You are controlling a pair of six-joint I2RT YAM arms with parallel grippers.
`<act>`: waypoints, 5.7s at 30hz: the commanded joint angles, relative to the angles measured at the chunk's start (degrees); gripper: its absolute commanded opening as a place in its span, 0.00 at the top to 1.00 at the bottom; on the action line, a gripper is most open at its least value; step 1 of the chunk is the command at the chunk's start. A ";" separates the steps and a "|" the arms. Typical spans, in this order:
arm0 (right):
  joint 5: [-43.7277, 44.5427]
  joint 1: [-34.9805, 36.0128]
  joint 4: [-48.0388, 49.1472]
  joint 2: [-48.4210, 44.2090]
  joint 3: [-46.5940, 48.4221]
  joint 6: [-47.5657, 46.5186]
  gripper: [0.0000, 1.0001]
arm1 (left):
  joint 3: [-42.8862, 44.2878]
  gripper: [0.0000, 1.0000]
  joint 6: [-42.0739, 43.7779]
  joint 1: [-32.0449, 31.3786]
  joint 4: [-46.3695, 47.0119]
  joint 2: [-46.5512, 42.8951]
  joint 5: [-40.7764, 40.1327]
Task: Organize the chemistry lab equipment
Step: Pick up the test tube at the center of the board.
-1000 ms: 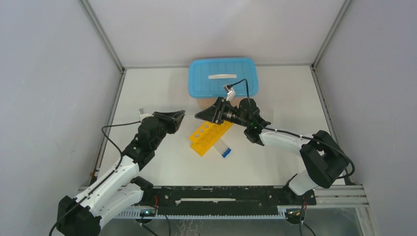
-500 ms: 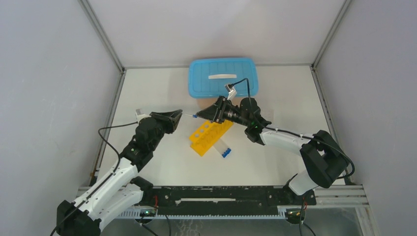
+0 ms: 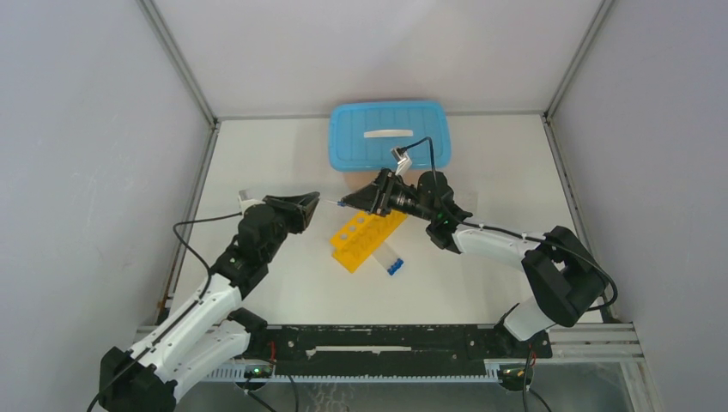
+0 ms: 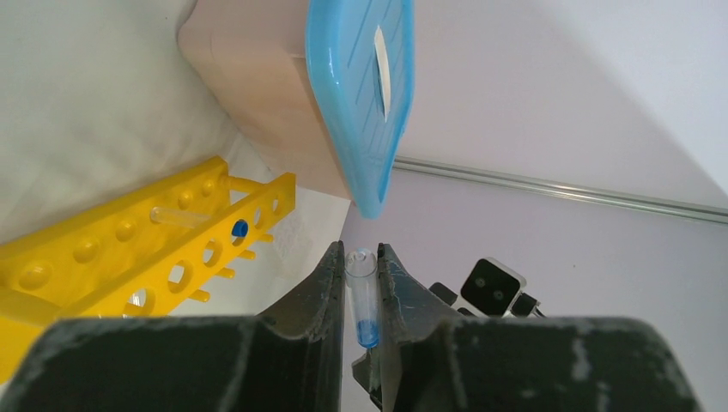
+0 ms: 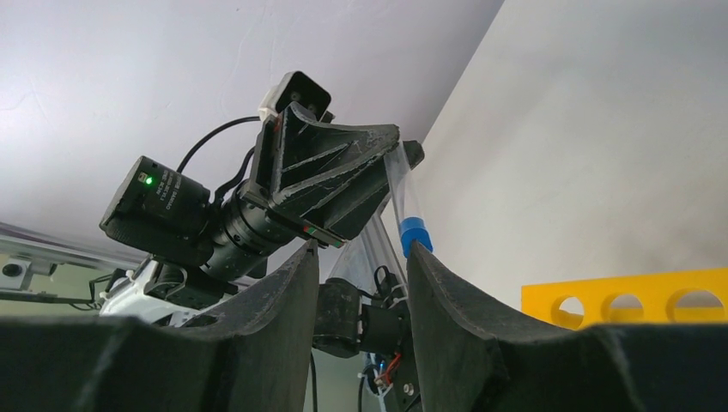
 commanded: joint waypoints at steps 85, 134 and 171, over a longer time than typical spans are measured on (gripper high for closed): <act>-0.91 -0.70 4.30 0.67 1.16 0.31 0.48 | 5.06 0.90 -1.46 -7.49 4.03 1.13 -2.33; 3.84 0.09 7.73 -0.82 -2.91 0.47 0.52 | 6.67 0.89 -2.16 -7.52 1.53 2.41 -3.92; 3.61 0.44 7.95 1.18 -1.23 1.15 0.61 | 6.84 0.88 -2.92 -7.41 -1.71 3.06 -4.97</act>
